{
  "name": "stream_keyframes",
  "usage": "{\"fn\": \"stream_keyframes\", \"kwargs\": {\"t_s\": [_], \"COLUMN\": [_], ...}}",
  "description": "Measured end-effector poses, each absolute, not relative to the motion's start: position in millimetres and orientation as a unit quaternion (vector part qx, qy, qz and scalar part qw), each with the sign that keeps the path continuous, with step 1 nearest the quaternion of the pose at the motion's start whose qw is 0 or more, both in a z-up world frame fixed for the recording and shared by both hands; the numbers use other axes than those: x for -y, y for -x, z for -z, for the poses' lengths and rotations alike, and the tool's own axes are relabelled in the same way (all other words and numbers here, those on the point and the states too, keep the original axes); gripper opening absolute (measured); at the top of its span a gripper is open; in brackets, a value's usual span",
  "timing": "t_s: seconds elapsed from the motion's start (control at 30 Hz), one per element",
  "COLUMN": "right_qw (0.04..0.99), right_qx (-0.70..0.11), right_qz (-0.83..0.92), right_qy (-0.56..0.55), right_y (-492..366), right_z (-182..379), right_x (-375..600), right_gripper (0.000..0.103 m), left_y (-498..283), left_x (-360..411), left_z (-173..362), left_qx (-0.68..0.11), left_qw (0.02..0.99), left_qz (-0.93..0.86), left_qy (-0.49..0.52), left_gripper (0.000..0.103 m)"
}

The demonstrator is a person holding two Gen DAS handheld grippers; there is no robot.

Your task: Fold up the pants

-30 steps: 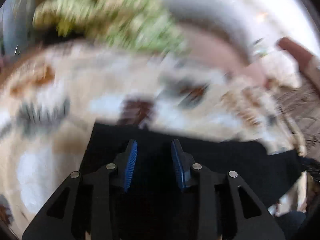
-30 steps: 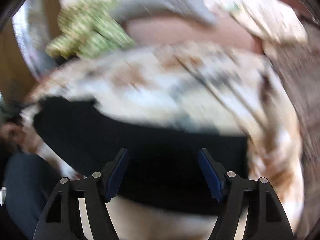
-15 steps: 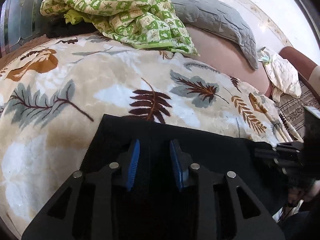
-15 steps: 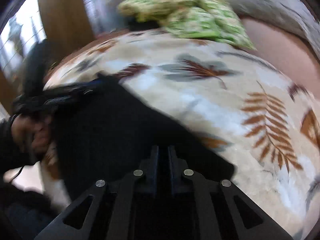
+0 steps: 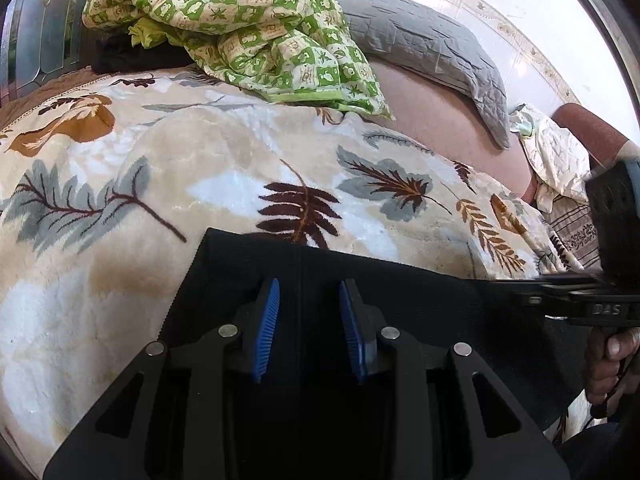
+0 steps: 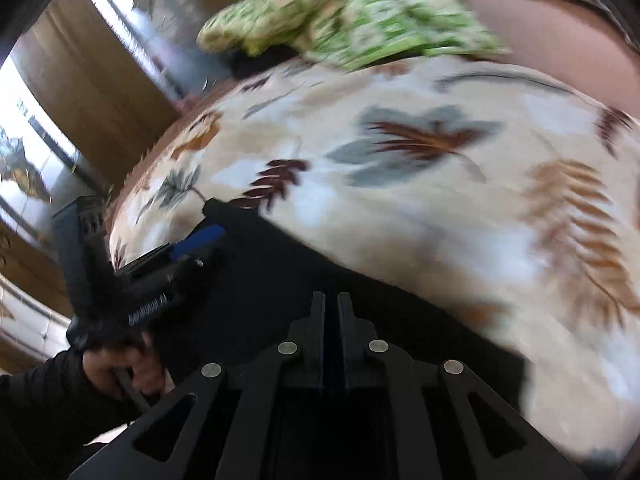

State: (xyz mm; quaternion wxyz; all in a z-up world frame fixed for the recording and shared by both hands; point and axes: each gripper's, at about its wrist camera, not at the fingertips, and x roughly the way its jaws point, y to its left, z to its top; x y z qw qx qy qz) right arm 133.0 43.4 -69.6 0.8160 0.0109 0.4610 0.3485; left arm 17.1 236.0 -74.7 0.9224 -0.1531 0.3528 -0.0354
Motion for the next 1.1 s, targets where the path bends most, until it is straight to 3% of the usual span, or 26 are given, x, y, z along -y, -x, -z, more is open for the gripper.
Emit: {"fn": "stream_keyframes", "kwargs": {"t_s": [0.03, 0.1, 0.2, 0.3, 0.37, 0.53, 0.87, 1.1], "right_qw": [0.811, 0.826, 0.817, 0.848, 0.854, 0.811, 0.837, 0.823], "right_qx": [-0.472, -0.49, -0.498, -0.476, -0.455, -0.451, -0.434, -0.346], "right_qz": [-0.345, -0.276, -0.276, -0.229, -0.251, -0.364, -0.248, -0.083], "right_qy": [0.006, 0.02, -0.085, -0.046, -0.029, 0.081, -0.223, -0.442], "right_y": [-138.2, -149.0, -148.8, -134.9, -119.3, -79.2, -66.7, -9.3], "right_z": [75.4, 90.6, 103.5, 89.0, 77.6, 90.1, 126.7, 148.3], "right_x": [-51.8, -32.5, 23.5, 32.1, 22.7, -18.3, 214.3, 384.1], "right_gripper": [0.001, 0.0, 0.0, 0.0, 0.009, 0.002, 0.0, 0.0], "left_y": [-17.2, -16.8, -15.6, -15.1, -14.7, -14.8, -14.5, -14.1], "left_x": [-236.1, -236.1, -236.4, -237.3, -238.1, -238.9, -238.0, -238.6], "left_z": [74.6, 74.8, 75.1, 75.4, 75.5, 75.1, 74.8, 74.3], "left_qx": [-0.353, -0.352, -0.348, -0.346, -0.345, -0.344, -0.345, -0.344], "left_qw": [0.922, 0.922, 0.923, 0.923, 0.923, 0.923, 0.923, 0.923], "left_qz": [0.036, 0.038, 0.042, 0.043, 0.045, 0.045, 0.044, 0.044], "left_qy": [0.154, 0.156, 0.16, 0.163, 0.166, 0.166, 0.165, 0.165], "left_gripper": [0.03, 0.03, 0.03, 0.03, 0.03, 0.03, 0.03, 0.03]}}
